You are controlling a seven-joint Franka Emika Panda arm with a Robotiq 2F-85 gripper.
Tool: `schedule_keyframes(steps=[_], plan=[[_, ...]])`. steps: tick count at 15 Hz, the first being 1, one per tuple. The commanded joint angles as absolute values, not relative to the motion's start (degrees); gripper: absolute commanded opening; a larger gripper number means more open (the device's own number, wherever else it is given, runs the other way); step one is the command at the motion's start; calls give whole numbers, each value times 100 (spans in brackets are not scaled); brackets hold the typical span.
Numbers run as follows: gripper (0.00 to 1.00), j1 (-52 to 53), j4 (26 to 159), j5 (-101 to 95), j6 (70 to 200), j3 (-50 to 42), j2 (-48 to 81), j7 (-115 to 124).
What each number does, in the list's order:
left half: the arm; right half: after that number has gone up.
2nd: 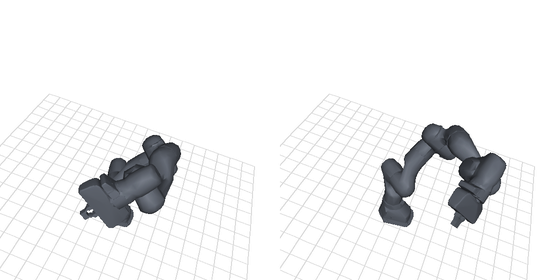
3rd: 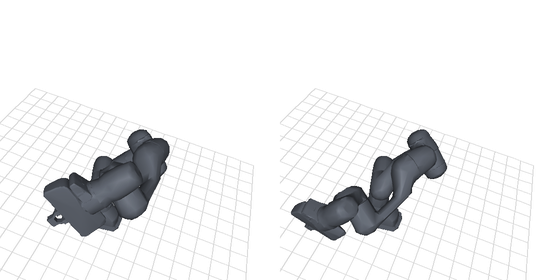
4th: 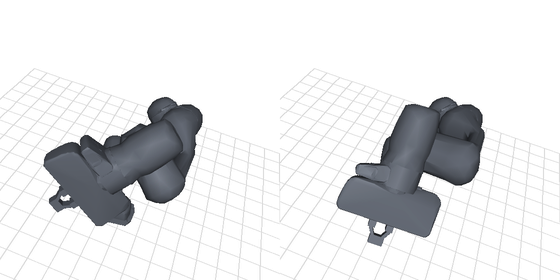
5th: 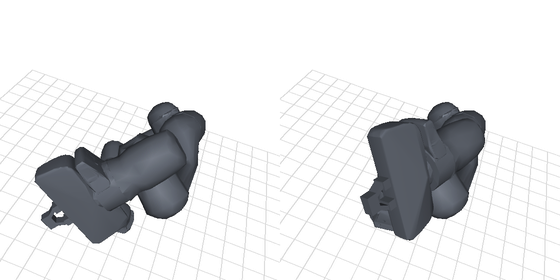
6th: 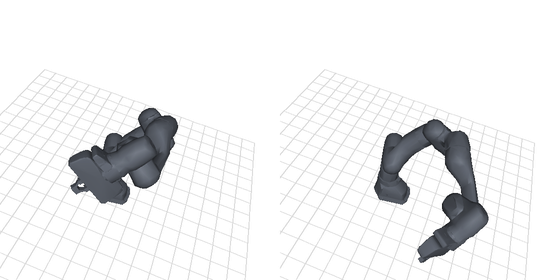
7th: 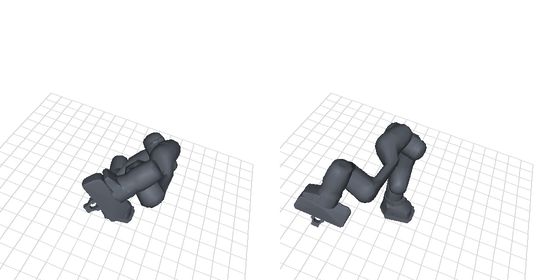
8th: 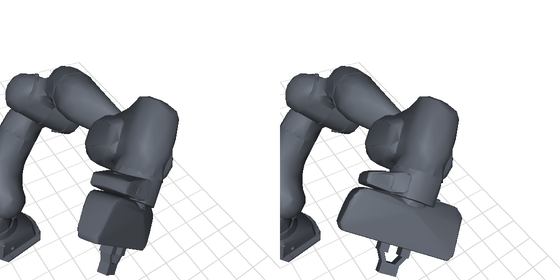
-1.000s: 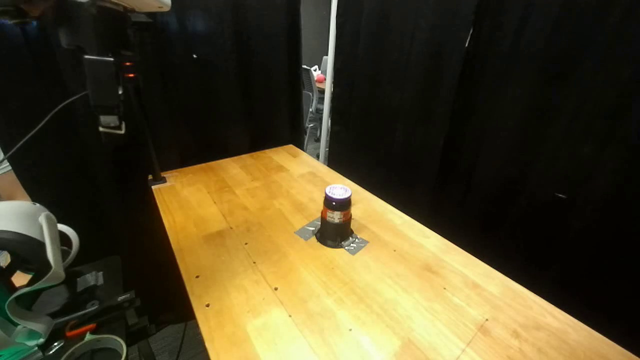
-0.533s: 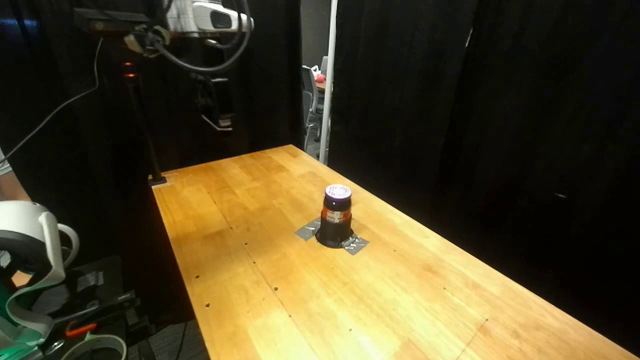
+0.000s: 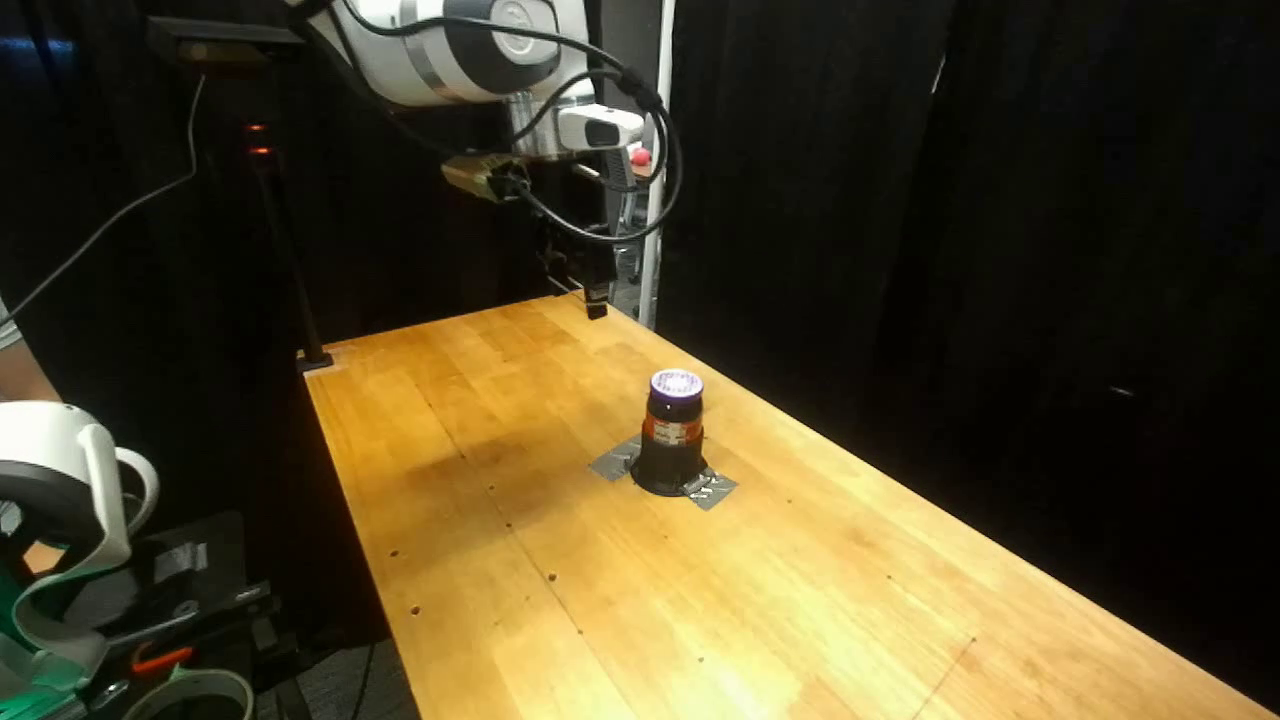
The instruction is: Put the rubber band around the jar.
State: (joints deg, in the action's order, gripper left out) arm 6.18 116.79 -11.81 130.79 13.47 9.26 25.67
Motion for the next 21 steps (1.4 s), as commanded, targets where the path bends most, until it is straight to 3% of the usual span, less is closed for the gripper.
schedule_keyframes(steps=[1,21], plan=[[100,902,10781,-1298,12956,906,1711,2639],[100,1297,8830,-1112,12994,-255,3773,3008]])
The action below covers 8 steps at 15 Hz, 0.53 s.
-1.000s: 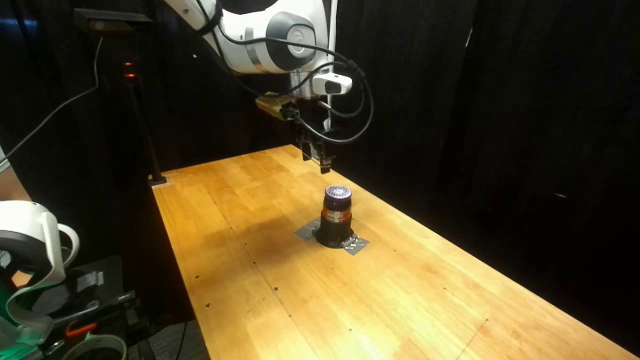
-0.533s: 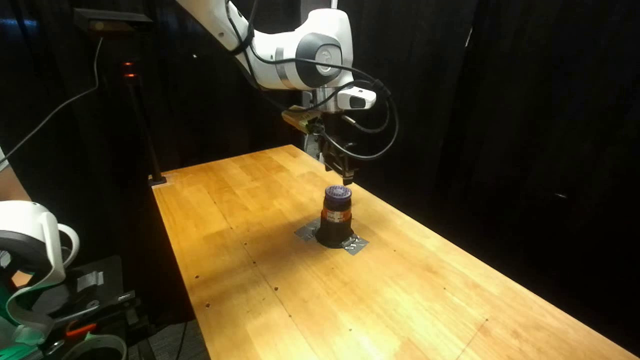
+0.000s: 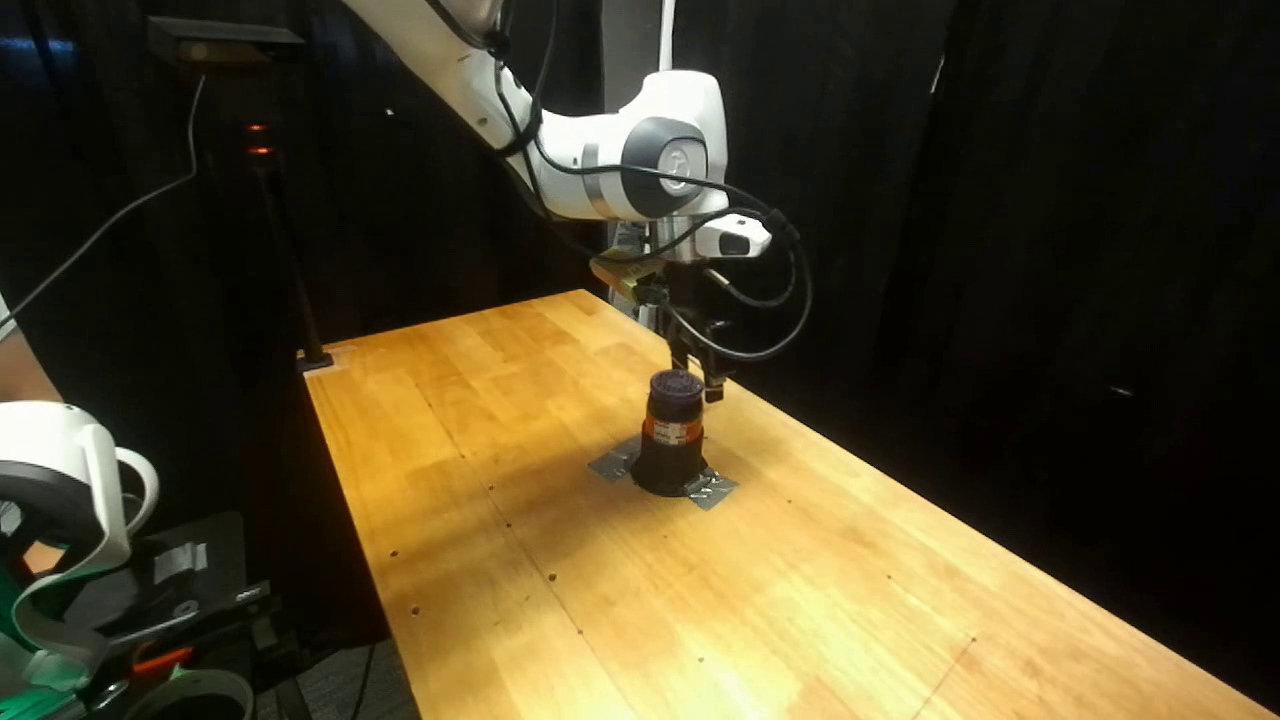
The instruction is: Put the rubber band around the jar.
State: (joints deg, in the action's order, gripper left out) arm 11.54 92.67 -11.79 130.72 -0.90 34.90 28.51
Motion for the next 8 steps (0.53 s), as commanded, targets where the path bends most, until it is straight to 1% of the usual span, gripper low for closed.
schedule_keyframes(steps=[1,8], plan=[[100,1294,8776,-1084,12977,-266,3818,3027],[100,1185,8774,-796,12813,-254,3952,2955]])
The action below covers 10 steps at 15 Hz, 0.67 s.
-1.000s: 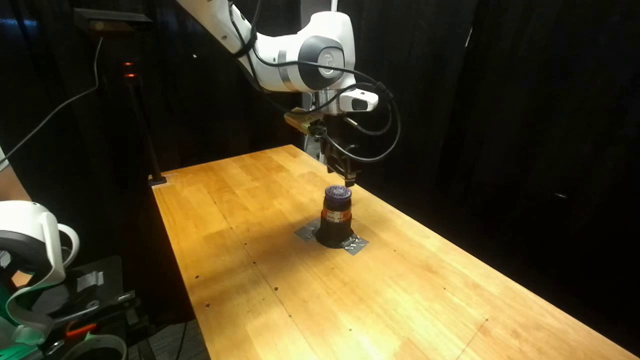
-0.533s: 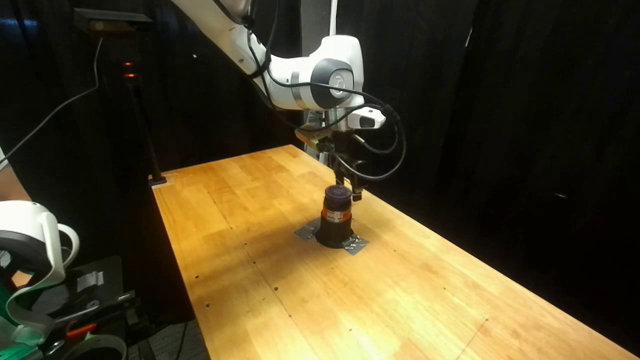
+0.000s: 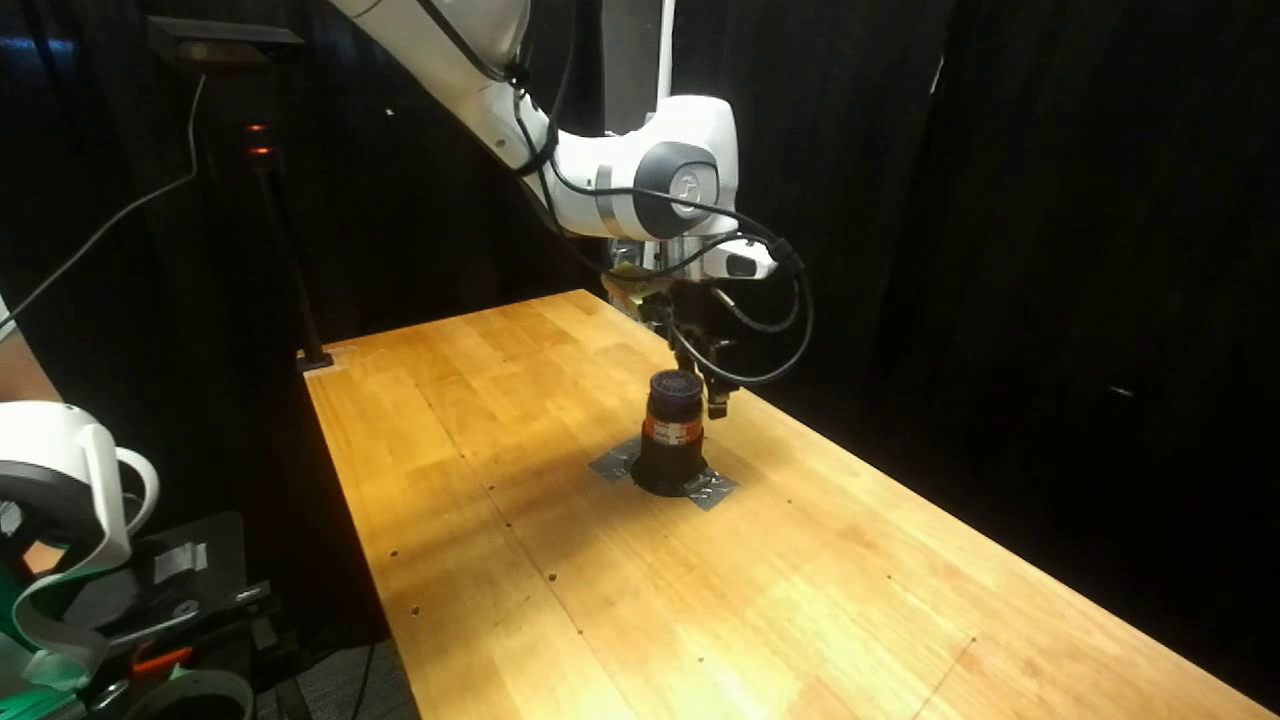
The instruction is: Put the rubber band around the jar.
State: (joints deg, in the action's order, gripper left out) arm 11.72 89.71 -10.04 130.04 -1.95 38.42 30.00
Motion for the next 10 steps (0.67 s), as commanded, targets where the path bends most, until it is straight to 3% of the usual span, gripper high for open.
schedule_keyframes(steps=[1,10], plan=[[100,1160,8849,-724,12752,-218,3909,2893],[100,837,9799,121,12603,84,3143,2130]])
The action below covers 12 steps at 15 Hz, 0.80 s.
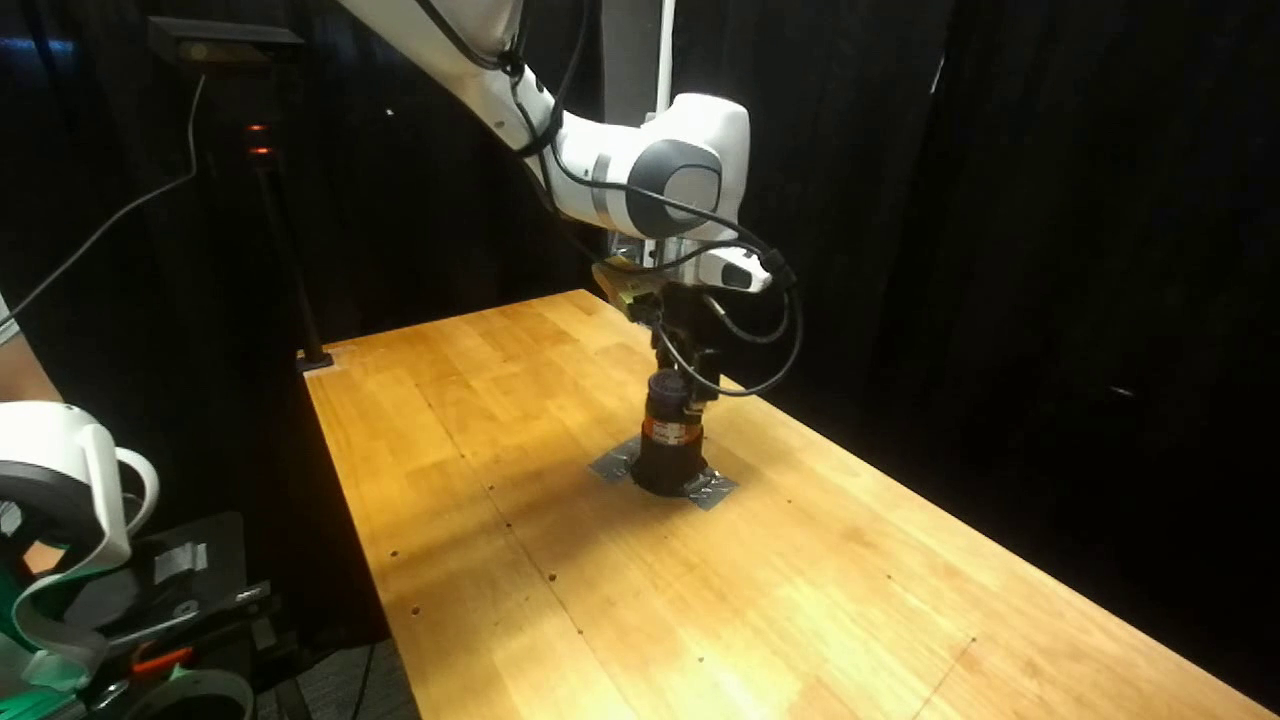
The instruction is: Put the rubber band around the jar.
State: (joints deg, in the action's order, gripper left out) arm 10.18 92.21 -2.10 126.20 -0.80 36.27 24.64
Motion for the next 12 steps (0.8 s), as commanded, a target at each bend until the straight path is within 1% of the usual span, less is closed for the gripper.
schedule_keyframes(steps=[1,7,8,9,12], plan=[[100,794,9902,216,12599,111,3064,2039],[100,671,10754,614,12823,228,2608,1715],[75,720,10947,569,12947,211,2498,1780],[74,741,11075,557,13051,209,2432,1824],[51,876,11674,452,13715,193,2113,2011]])
